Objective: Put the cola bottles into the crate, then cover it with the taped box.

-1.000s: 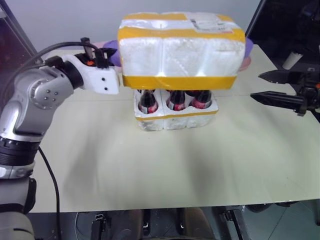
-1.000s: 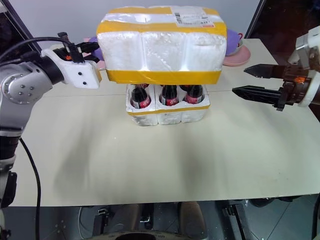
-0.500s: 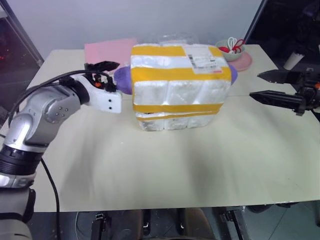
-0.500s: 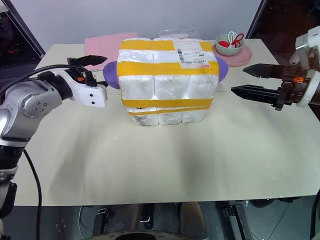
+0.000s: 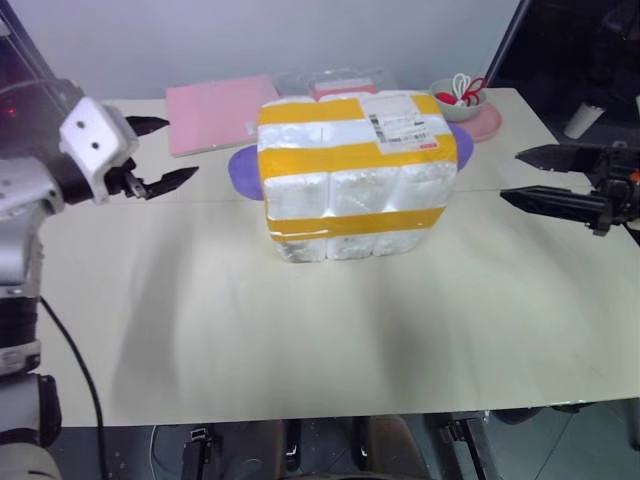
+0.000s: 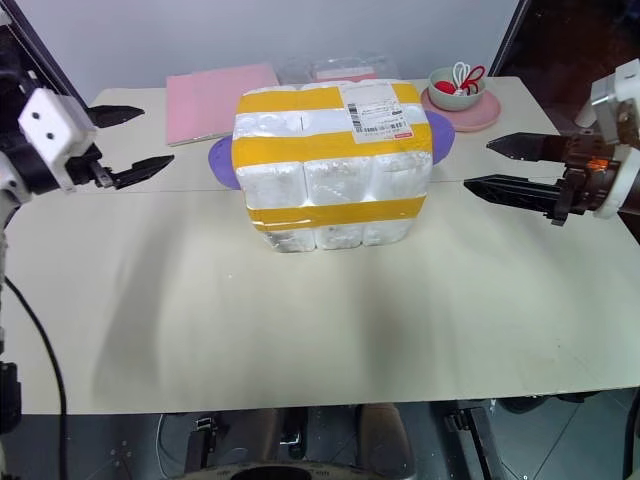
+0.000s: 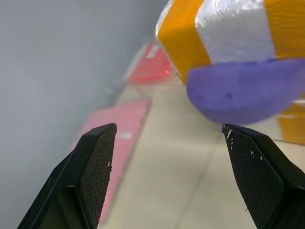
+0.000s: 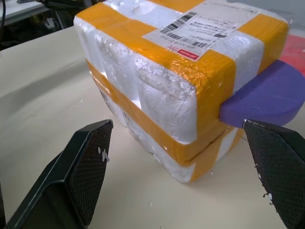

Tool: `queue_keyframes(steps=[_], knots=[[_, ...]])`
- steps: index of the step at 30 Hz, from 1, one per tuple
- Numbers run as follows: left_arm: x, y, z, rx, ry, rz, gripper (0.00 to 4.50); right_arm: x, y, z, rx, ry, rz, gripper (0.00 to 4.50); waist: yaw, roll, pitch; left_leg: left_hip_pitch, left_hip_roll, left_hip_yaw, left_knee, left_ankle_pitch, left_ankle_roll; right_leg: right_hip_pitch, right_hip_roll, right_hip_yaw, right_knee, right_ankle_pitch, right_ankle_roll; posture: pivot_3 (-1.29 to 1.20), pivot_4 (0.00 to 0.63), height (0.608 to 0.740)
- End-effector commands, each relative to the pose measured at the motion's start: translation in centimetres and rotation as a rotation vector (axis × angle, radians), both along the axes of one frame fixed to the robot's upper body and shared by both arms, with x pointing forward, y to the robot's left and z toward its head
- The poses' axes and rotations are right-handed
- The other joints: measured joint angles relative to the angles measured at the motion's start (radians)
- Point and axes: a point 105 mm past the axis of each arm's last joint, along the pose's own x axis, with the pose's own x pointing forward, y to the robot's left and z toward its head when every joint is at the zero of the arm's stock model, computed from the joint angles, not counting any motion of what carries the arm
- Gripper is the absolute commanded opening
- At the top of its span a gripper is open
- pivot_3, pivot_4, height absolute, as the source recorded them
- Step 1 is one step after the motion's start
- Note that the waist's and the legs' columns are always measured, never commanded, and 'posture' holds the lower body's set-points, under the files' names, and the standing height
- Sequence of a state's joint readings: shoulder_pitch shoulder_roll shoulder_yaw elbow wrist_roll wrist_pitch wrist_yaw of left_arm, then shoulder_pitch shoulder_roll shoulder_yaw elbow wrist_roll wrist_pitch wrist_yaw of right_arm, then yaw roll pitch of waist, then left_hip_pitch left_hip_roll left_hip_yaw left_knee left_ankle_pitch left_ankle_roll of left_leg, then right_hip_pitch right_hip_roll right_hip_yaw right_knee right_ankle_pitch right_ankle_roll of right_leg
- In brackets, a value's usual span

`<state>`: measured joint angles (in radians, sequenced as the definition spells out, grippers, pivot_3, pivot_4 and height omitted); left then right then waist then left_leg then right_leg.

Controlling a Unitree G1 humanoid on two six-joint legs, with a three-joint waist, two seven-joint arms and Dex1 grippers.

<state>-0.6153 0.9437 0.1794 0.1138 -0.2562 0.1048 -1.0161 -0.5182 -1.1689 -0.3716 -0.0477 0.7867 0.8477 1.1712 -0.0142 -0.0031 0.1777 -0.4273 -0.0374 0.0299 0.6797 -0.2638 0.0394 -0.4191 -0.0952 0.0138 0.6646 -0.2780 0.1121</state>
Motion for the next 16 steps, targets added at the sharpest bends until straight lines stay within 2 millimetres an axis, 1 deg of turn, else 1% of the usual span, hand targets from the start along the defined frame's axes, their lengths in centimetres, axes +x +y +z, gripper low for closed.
queue_keyframes(steps=[1,3,5,6,7,8,9,10,12,16], knots=[[-1.5,0.2,3.7,-0.093,0.024,-0.073,3.71,-0.5,-0.6,1.8,-0.003,-0.068,-0.017,4.5,0.003,0.0,0.0,0.0,0.0,0.0,0.0,0.0,0.0,0.0,0.0,0.0,0.0,0.0,0.0,0.0,0.15,0.74],[-2.4,0.2,4.5,-0.185,0.147,-0.143,3.71,-0.7,-0.6,1.7,-0.012,-0.065,-0.004,4.5,0.004,-0.001,0.0,0.0,0.0,0.0,0.0,0.0,0.0,0.0,0.0,0.0,0.0,0.0,-0.001,0.0,0.15,0.74],[-3.3,0.3,4.6,-0.208,0.242,-0.189,3.71,-0.7,-0.4,1.6,-0.024,-0.064,0.007,4.5,0.0,0.0,0.0,0.0,0.0,0.0,0.0,0.0,0.0,0.0,-0.001,0.0,-0.001,0.001,-0.001,0.0,0.15,0.74],[-4.1,0.4,4.4,-0.216,0.314,-0.23,3.71,-0.8,-0.4,1.5,-0.033,-0.063,0.013,4.5,-0.001,0.0,0.0,0.0,0.0,0.0,0.0,-0.001,0.001,0.0,-0.001,0.0,-0.001,0.0,-0.001,0.0,0.15,0.74],[-5.7,0.5,4.1,-0.218,0.433,-0.296,3.71,-1.0,-0.4,1.3,-0.049,-0.059,0.024,4.5,-0.005,0.0,0.0,0.0,0.0,0.0,-0.001,-0.001,0.001,0.0,-0.001,-0.001,-0.001,0.0,-0.001,0.0,0.15,0.74],[-6.8,0.6,4.0,-0.222,0.516,-0.343,3.71,-1.1,-0.4,1.1,-0.059,-0.056,0.032,4.5,-0.009,0.0,0.0,0.0,0.0,0.001,-0.002,-0.001,0.001,-0.001,-0.001,0.0,-0.001,0.0,-0.001,0.0,0.15,0.74],[-7.7,0.7,4.0,-0.221,0.572,-0.379,3.71,-1.2,-0.4,0.9,-0.065,-0.05,0.04,4.5,-0.01,0.0,0.0,0.0,0.0,0.001,-0.003,-0.001,0.001,-0.002,-0.001,0.0,-0.001,0.0,-0.001,0.0,0.15,0.74],[-7.4,1.0,4.0,-0.22,0.575,-0.356,3.71,-1.4,-0.4,0.5,-0.07,-0.039,0.05,4.5,-0.01,0.0,0.0,0.0,0.0,0.001,-0.003,-0.001,0.001,-0.002,-0.001,-0.001,-0.001,0.0,-0.001,0.0,0.15,0.74],[-6.1,1.3,4.1,-0.236,0.539,-0.29,3.71,-1.4,-0.4,-0.2,-0.075,-0.02,0.056,4.5,-0.003,0.0,0.0,0.0,0.0,0.001,-0.003,0.0,0.0,-0.002,-0.001,-0.001,-0.001,0.0,-0.001,0.0,0.15,0.74],[-5.5,0.7,4.4,-0.236,0.5,-0.294,3.71,-1.0,-0.4,-1.1,-0.084,-0.011,0.046,4.5,0.004,0.0,0.0,0.0,0.0,0.001,-0.001,0.0,0.0,0.0,-0.001,-0.001,-0.001,0.0,-0.001,0.0,0.15,0.74]])
